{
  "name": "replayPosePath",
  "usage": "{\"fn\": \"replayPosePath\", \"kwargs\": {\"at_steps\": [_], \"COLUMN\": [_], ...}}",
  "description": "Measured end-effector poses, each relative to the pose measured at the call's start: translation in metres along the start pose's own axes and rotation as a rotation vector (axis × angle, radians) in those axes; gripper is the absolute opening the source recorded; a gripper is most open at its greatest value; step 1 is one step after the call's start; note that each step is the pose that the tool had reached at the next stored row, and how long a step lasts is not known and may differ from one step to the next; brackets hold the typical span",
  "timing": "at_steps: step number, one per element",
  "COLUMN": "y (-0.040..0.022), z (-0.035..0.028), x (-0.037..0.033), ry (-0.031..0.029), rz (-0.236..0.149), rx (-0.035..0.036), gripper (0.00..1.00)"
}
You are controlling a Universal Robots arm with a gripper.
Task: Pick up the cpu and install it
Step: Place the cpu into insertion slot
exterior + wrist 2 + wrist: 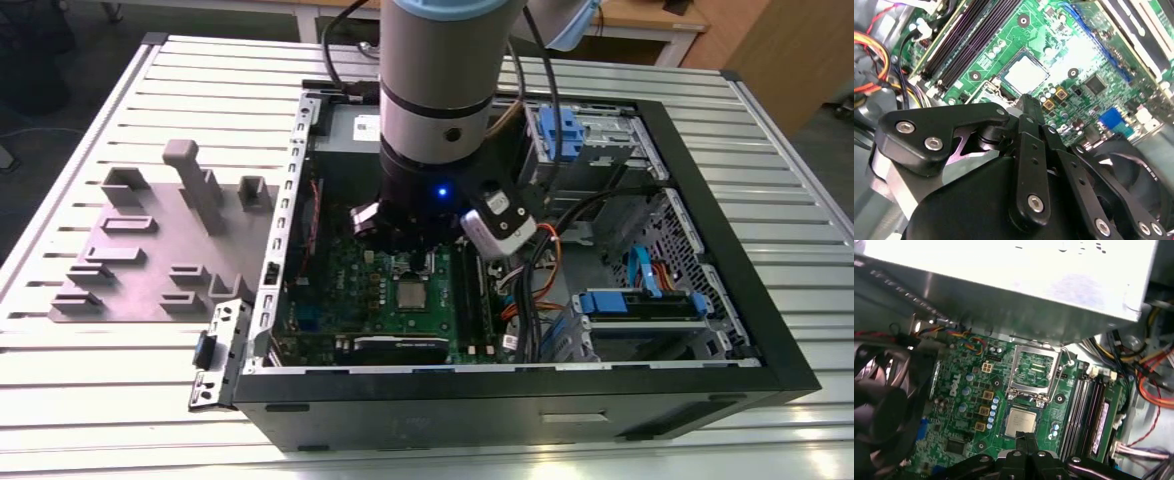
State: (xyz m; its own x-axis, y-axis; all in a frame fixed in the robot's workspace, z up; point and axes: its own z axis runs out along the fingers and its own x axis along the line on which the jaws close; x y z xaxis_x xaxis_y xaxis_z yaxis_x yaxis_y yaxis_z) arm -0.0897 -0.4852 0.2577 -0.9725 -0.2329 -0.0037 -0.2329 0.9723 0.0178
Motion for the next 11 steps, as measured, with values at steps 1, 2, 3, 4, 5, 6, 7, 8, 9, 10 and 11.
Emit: {"fn": "replayPosePath", "kwargs": {"at_steps": [1, 2, 3, 4, 5, 6, 7, 8, 9, 10, 11], "y": [0.0, 0.0, 0.0, 0.0, 0.0, 0.0, 0.0, 0.0, 0.0, 0.0, 0.0], "z": [0.0001, 0.0003, 0.0005, 0.0006, 0.0008, 0.001, 0.0011, 0.0012, 0.0014, 0.0016, 0.0017], "x": [0.0, 0.0, 0.0, 0.0, 0.0, 0.0, 0.0, 0.0, 0.0, 0.0, 0.0], "ry": [0.0003, 0.0007, 0.001, 0.0014, 0.0016, 0.0019, 0.0023, 0.0027, 0.0029, 0.0033, 0.0036], "rz": [-0.018, -0.036, -0.054, -0.072, -0.091, -0.109, -0.127, -0.145, -0.163, -0.182, -0.2], "rx": [-0.0001, -0.0001, -0.0002, -0.0002, -0.0003, -0.0004, -0.0005, -0.0004, -0.0006, -0.0006, -0.0007], "gripper": [0.11, 0.11, 0.11, 0.11, 0.11, 0.11, 0.11, 0.11, 0.11, 0.11, 0.11]}}
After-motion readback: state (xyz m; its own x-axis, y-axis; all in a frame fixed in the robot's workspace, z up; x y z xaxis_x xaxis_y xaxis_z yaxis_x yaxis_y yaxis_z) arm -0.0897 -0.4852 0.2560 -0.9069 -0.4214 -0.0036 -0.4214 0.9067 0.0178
